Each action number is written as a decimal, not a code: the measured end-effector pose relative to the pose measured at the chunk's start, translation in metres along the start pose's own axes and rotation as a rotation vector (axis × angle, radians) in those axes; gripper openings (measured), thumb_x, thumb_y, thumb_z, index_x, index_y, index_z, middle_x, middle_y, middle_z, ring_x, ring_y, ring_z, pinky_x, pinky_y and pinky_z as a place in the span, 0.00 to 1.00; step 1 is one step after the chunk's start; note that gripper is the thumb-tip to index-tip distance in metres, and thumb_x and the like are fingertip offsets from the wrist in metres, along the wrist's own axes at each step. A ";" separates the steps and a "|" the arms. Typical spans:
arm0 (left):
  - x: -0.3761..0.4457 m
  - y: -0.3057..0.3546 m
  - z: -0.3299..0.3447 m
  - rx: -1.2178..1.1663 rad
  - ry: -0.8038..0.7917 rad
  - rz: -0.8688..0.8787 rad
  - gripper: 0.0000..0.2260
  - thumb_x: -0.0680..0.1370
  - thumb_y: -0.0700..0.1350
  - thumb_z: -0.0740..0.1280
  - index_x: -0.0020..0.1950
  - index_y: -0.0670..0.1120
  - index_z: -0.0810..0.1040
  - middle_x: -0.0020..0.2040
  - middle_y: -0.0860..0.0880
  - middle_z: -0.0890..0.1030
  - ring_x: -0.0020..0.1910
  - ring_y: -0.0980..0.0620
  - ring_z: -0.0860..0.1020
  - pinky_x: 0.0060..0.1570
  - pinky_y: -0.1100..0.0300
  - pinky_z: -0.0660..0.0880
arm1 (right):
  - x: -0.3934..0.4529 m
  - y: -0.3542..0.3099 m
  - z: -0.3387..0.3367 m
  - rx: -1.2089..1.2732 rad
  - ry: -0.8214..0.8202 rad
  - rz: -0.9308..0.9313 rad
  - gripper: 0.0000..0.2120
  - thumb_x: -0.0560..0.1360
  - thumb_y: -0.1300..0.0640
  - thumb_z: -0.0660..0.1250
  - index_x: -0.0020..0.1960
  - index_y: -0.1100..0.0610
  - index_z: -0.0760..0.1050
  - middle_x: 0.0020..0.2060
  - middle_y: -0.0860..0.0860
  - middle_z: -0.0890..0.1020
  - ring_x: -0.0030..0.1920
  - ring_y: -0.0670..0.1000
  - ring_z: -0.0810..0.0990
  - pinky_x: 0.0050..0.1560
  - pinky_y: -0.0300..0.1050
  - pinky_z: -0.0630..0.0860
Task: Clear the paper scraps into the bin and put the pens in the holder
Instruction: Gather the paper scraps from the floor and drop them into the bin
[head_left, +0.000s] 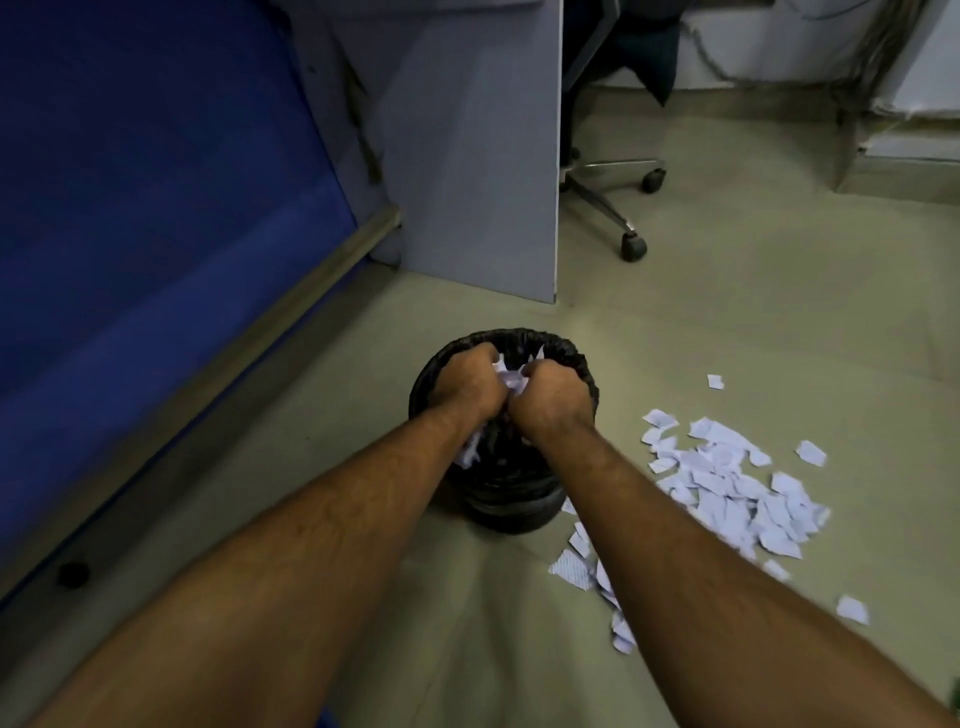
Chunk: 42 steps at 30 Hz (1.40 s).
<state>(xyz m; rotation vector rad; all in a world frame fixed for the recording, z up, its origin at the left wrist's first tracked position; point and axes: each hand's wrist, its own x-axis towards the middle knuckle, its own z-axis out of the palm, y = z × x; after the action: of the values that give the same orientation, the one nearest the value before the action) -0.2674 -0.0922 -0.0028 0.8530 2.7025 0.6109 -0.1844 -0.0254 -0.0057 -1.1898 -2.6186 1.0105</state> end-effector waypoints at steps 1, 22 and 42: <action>0.000 -0.001 0.003 0.022 -0.018 0.010 0.12 0.76 0.45 0.67 0.59 0.45 0.78 0.58 0.43 0.80 0.55 0.43 0.78 0.51 0.56 0.74 | -0.001 0.002 0.000 0.001 0.010 0.002 0.13 0.76 0.57 0.66 0.59 0.59 0.79 0.55 0.58 0.83 0.56 0.60 0.81 0.54 0.48 0.77; -0.096 0.131 0.200 -0.072 -0.358 0.098 0.11 0.76 0.41 0.65 0.55 0.47 0.83 0.56 0.43 0.83 0.54 0.41 0.80 0.52 0.52 0.79 | -0.070 0.255 -0.021 0.113 0.144 0.348 0.14 0.72 0.57 0.68 0.58 0.51 0.81 0.54 0.51 0.84 0.56 0.55 0.82 0.52 0.41 0.76; -0.133 0.038 0.290 0.420 -0.547 0.293 0.50 0.69 0.62 0.73 0.79 0.56 0.42 0.79 0.44 0.53 0.76 0.38 0.57 0.66 0.39 0.68 | -0.104 0.358 0.072 -0.279 -0.120 0.094 0.51 0.65 0.34 0.73 0.79 0.50 0.53 0.78 0.57 0.57 0.76 0.62 0.57 0.72 0.58 0.64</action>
<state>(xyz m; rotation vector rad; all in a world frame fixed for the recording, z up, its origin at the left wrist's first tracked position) -0.0419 -0.0504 -0.2281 1.3070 2.2362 -0.1508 0.0917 0.0336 -0.2592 -1.3588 -2.8978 0.7701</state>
